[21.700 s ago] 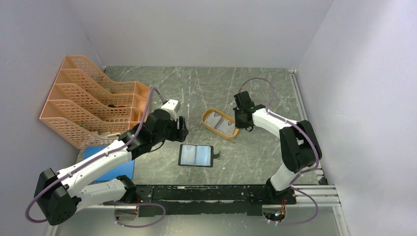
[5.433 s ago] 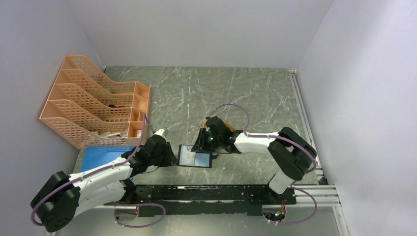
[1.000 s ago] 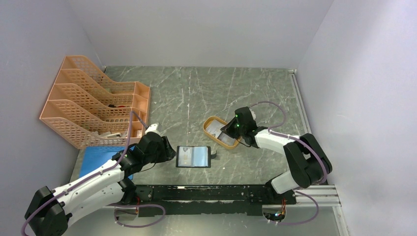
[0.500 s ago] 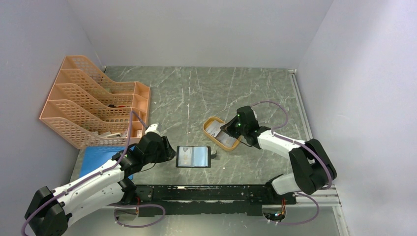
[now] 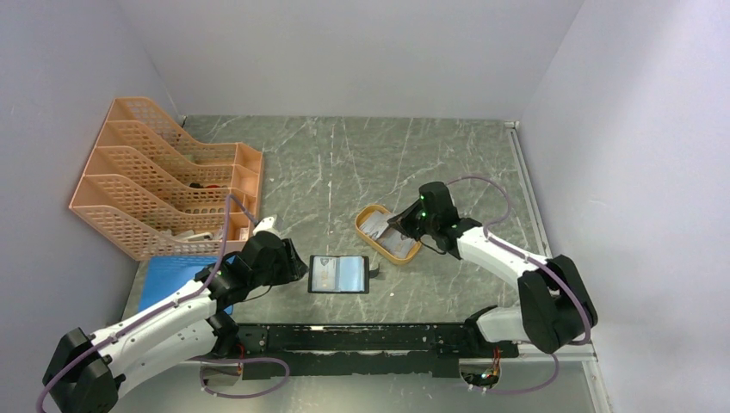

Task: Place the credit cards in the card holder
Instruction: Pick up the credit card from the storage box.

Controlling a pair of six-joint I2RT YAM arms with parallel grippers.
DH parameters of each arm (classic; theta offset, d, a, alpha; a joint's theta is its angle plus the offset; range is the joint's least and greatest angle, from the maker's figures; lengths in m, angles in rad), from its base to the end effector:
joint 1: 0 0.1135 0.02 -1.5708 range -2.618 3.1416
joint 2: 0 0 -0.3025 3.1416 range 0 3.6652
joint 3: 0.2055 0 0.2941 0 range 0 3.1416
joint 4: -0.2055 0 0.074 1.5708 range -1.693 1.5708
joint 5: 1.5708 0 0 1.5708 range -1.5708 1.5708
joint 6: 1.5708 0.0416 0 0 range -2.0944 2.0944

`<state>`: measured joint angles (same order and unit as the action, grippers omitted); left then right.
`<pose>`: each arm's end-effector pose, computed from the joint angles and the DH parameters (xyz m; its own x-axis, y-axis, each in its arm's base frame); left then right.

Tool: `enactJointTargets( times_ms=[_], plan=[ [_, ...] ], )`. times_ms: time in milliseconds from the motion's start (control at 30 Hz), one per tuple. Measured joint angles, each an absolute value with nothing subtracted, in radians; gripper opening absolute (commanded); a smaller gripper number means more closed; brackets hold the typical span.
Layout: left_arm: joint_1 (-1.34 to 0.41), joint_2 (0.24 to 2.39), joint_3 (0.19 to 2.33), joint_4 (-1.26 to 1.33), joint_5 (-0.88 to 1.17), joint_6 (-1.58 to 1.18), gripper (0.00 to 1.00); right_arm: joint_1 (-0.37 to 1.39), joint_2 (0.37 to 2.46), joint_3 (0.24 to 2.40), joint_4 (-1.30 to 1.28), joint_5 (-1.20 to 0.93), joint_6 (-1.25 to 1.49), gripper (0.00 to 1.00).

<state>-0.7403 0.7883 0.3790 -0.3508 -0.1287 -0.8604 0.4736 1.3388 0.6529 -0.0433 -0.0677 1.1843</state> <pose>0.1352 -0.1163 0.1891 -0.7868 -0.2995 -0.5397 0.0058 0.8707 -0.4918 0.2634 0.1381 0.1950 -0.6866 0.6866 -0.2393 0.3608 0.6075 0.7077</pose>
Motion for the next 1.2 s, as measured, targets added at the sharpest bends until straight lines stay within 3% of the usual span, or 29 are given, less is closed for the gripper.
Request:
enactJointTargets(
  times_ms=[300, 533, 933, 1067, 1200],
  plan=[
    [-0.740, 0.776, 0.414, -0.398, -0.142, -0.859, 0.50, 0.410, 1.232, 0.726, -0.147, -0.133, 1.251, 0.00],
    [-0.740, 0.754, 0.468, -0.419, -0.169, -0.847, 0.50, 0.274, 1.185, 0.752, -0.177, -0.352, 1.286, 0.00],
    [-0.740, 0.719, 0.520, -0.461, -0.183, -0.815, 0.51, 0.263, 1.187, 0.752, -0.162, -0.645, 1.255, 0.00],
    [-0.740, 0.706, 0.536, -0.465, -0.187, -0.789, 0.52, 0.296, 1.212, 0.844, -0.288, -0.651, 1.052, 0.00],
    [-0.740, 0.693, 0.533, -0.451, -0.158, -0.752, 0.55, 0.455, 1.217, 0.966, -0.412, -0.555, 0.798, 0.00]
  ],
)
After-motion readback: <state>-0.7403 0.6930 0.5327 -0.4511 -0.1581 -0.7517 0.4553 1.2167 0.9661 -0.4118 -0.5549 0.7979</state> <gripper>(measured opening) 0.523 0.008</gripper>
